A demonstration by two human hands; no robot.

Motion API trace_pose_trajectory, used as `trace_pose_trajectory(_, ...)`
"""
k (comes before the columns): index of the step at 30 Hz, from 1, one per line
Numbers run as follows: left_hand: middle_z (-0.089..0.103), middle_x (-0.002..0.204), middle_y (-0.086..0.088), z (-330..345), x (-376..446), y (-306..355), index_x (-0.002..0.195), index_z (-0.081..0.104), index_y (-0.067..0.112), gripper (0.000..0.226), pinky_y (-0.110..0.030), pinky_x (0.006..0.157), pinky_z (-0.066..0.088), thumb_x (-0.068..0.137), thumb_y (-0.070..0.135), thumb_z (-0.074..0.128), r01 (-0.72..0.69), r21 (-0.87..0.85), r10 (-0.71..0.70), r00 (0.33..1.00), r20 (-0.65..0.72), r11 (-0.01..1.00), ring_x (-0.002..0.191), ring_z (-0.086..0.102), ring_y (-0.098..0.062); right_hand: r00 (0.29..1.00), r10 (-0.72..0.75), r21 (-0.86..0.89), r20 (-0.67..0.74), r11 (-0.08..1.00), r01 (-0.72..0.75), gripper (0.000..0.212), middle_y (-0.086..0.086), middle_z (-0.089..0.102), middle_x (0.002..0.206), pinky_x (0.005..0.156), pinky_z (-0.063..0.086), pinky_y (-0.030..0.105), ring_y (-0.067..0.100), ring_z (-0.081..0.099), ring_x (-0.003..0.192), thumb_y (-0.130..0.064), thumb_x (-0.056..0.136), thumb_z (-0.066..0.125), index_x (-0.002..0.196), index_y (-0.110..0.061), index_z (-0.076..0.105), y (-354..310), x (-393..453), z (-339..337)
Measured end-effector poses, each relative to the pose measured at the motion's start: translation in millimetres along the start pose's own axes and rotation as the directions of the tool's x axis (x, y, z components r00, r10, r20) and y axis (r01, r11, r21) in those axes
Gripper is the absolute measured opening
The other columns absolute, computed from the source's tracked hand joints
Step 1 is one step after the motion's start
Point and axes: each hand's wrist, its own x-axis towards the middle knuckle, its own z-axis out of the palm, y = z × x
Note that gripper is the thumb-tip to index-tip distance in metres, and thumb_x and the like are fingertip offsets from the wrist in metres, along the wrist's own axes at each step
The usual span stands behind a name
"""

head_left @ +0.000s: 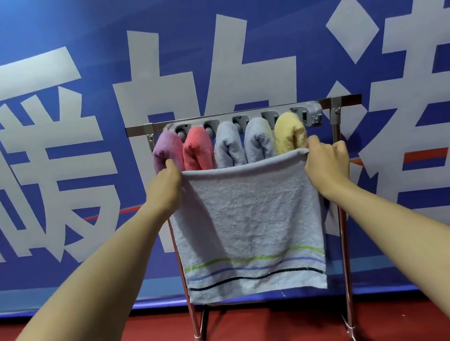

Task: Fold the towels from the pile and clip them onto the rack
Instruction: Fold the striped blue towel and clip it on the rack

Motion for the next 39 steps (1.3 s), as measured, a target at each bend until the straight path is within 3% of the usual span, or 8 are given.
trace_pose_trajectory(7, 0.046, 0.106, -0.019, 14, 4, -5, 0.094, 0.044, 0.005, 0.009, -0.042, 0.087, 0.032, 0.092, 0.006, 0.035, -0.006, 0.023, 0.006, 1.000, -0.019, 1.000, 0.098, 0.044, -0.035, 0.997, -0.031, -0.114, 0.065, 0.993, 0.039, 0.022, 0.010, 0.059, 0.106, 0.080, 0.035, 0.038, 0.030, 0.052, 0.099, -0.005, 0.090, 0.045, 0.106, -0.011, 0.059, 3, -7, 10)
trace_pose_trajectory(11, 0.044, 0.108, -0.016, 21, -1, -10, 0.096, 0.041, 0.007, 0.010, -0.043, 0.090, 0.030, 0.090, 0.015, 0.038, 0.008, 0.078, -0.011, 0.999, 0.034, 0.997, 0.102, 0.041, -0.034, 0.982, 0.132, 0.263, 0.136, 0.951, -0.164, 0.023, 0.015, 0.057, 0.103, 0.063, 0.039, 0.037, 0.036, 0.056, 0.090, 0.003, 0.090, 0.037, 0.101, -0.004, 0.056, -3, -11, 17)
trace_pose_trajectory(14, 0.045, 0.113, -0.018, 21, -4, -13, 0.106, 0.042, 0.003, 0.020, -0.041, 0.088, 0.033, 0.086, 0.003, 0.041, -0.018, 0.158, 0.006, 0.997, 0.075, 0.987, 0.103, 0.044, -0.035, 0.976, 0.119, 0.395, 0.182, 0.900, -0.183, 0.019, 0.017, 0.052, 0.109, 0.067, 0.040, 0.038, 0.035, 0.053, 0.094, 0.002, 0.087, 0.039, 0.101, -0.002, 0.052, -8, -13, 22)
trace_pose_trajectory(18, 0.052, 0.113, -0.021, 19, -6, -19, 0.107, 0.045, -0.001, 0.022, -0.040, 0.083, 0.039, 0.085, -0.008, 0.047, 0.006, 0.183, -0.027, 0.993, 0.113, 0.983, 0.099, 0.052, -0.037, 0.974, 0.046, 0.268, 0.221, 0.957, -0.106, 0.027, 0.015, 0.048, 0.111, 0.081, 0.042, 0.040, 0.034, 0.049, 0.103, -0.002, 0.079, 0.055, 0.105, -0.002, 0.048, -10, -17, 20)
trace_pose_trajectory(24, 0.061, 0.095, -0.015, 16, -11, -23, 0.087, 0.057, 0.003, 0.012, -0.037, 0.062, 0.039, 0.082, -0.003, 0.047, -0.016, 0.210, 0.003, 0.998, 0.061, 0.978, 0.084, 0.057, -0.035, 0.985, -0.017, -0.075, 0.170, 0.997, 0.030, 0.014, 0.012, 0.064, 0.095, 0.087, 0.032, 0.035, 0.030, 0.052, 0.097, -0.003, 0.085, 0.051, 0.090, -0.008, 0.064, -11, -17, 15)
trace_pose_trajectory(30, 0.063, 0.087, -0.017, 14, -5, -25, 0.083, 0.061, 0.001, 0.016, -0.037, 0.064, 0.044, 0.079, -0.004, 0.047, 0.010, 0.147, -0.010, 1.000, -0.001, 0.989, 0.080, 0.057, -0.037, 0.980, -0.117, -0.081, 0.160, 0.988, 0.131, 0.017, 0.013, 0.067, 0.080, 0.114, 0.016, 0.033, 0.029, 0.058, 0.093, -0.002, 0.083, 0.048, 0.081, -0.008, 0.065, -2, -10, 14)
trace_pose_trajectory(35, 0.063, 0.091, -0.018, 12, -4, -20, 0.087, 0.061, 0.000, 0.017, -0.039, 0.067, 0.045, 0.084, -0.002, 0.044, 0.011, 0.142, -0.010, 1.000, -0.012, 0.990, 0.082, 0.058, -0.037, 0.975, -0.144, -0.025, 0.169, 0.988, 0.150, 0.017, 0.017, 0.067, 0.086, 0.114, 0.020, 0.035, 0.033, 0.057, 0.100, 0.002, 0.082, 0.050, 0.095, -0.003, 0.060, 0, -11, 15)
trace_pose_trajectory(39, 0.060, 0.095, -0.019, 12, -7, -17, 0.095, 0.052, 0.000, 0.012, -0.040, 0.065, 0.040, 0.088, 0.000, 0.042, -0.001, 0.159, 0.003, 1.000, -0.012, 0.987, 0.084, 0.056, -0.038, 0.980, -0.104, -0.025, 0.168, 0.994, 0.109, 0.046, 0.021, 0.067, 0.099, 0.101, 0.035, 0.037, 0.036, 0.055, 0.106, 0.001, 0.085, 0.049, 0.129, 0.003, 0.039, -1, -14, 14)
